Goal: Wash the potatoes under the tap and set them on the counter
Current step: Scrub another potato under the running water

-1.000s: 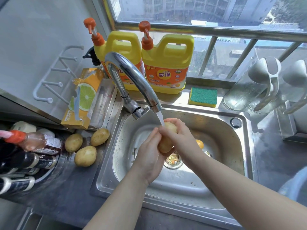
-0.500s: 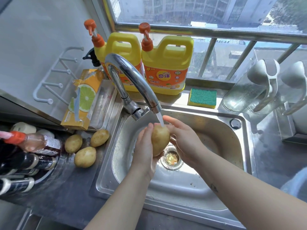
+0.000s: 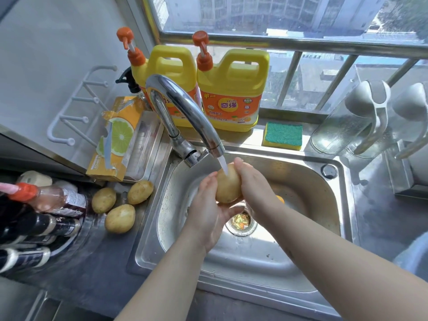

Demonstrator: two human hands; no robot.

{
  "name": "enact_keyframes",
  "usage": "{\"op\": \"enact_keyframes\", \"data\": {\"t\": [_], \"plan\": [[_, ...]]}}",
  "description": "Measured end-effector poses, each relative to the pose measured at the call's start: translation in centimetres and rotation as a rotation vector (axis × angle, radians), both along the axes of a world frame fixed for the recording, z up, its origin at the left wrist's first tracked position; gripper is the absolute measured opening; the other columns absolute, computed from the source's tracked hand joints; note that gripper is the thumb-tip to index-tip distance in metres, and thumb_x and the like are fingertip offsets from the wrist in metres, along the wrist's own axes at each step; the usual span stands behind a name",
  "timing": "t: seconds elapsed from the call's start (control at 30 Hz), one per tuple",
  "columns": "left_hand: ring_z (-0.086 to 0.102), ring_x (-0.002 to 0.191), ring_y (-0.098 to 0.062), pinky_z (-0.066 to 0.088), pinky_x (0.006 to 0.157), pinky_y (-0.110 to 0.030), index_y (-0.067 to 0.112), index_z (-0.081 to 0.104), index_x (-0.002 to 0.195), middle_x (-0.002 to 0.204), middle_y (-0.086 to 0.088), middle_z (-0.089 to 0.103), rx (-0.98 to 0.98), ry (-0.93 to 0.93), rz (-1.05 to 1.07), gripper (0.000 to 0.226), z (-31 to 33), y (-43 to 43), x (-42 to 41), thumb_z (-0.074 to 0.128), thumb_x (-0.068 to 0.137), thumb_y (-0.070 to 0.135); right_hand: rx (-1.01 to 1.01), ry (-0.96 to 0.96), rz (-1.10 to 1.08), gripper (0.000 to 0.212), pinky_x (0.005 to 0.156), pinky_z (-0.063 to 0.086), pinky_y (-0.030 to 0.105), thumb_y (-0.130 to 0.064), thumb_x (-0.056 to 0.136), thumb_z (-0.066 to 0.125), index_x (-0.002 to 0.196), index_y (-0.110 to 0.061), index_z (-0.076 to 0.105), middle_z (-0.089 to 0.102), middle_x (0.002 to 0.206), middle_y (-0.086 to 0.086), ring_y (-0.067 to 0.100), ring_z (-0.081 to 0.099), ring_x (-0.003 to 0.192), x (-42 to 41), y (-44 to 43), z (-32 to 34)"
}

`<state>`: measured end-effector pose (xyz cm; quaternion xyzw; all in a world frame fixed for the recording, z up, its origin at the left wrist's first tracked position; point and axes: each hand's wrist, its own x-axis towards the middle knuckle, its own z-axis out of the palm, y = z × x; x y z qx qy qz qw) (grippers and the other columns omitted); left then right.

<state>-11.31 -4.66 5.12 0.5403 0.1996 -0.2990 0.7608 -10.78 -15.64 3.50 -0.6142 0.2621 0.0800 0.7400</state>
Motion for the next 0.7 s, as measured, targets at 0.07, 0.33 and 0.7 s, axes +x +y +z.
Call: {"op": "enact_keyframes", "data": {"t": [0.07, 0.33, 0.7], "plan": [[0.070, 0.107, -0.023, 0.059, 0.073, -0.034, 0.029, 0.039, 0.146, 0.136, -0.009, 0.059, 0.172, -0.192, -0.139, 0.048, -1.0, 0.2, -0.5, 0.052, 0.101, 0.038, 0.060, 0.098, -0.049, 0.042, 0.067, 0.050, 0.034, -0.041, 0.107, 0.038, 0.103, -0.009, 0.064, 0.069, 0.088, 0.010, 0.021, 0.065, 0.076, 0.4, 0.0, 0.4], [0.059, 0.059, -0.013, 0.045, 0.057, -0.032, 0.021, 0.055, 0.125, 0.086, 0.002, 0.066, 0.333, -0.317, -0.079, 0.050, -1.3, 0.0, -0.4, 0.049, 0.090, 0.055, -0.017, -0.089, 0.069, 0.039, 0.048, 0.043, 0.028, -0.035, 0.110, 0.030, 0.120, -0.011, 0.059, 0.062, 0.095, 0.015, 0.015, 0.057, 0.063, -0.3, 0.2, 0.8], [0.034, 0.042, -0.008, 0.024, 0.042, -0.018, 0.017, 0.062, 0.096, 0.058, 0.001, 0.047, 0.016, 0.064, -0.051, 0.040, -0.5, 0.3, -0.4, 0.041, 0.102, 0.050, -0.224, -0.208, 0.258, 0.025, 0.068, 0.049, 0.014, -0.032, 0.102, 0.055, 0.126, -0.024, 0.054, 0.062, 0.112, 0.002, -0.003, 0.061, 0.074, -1.9, -0.7, 0.7]]}}
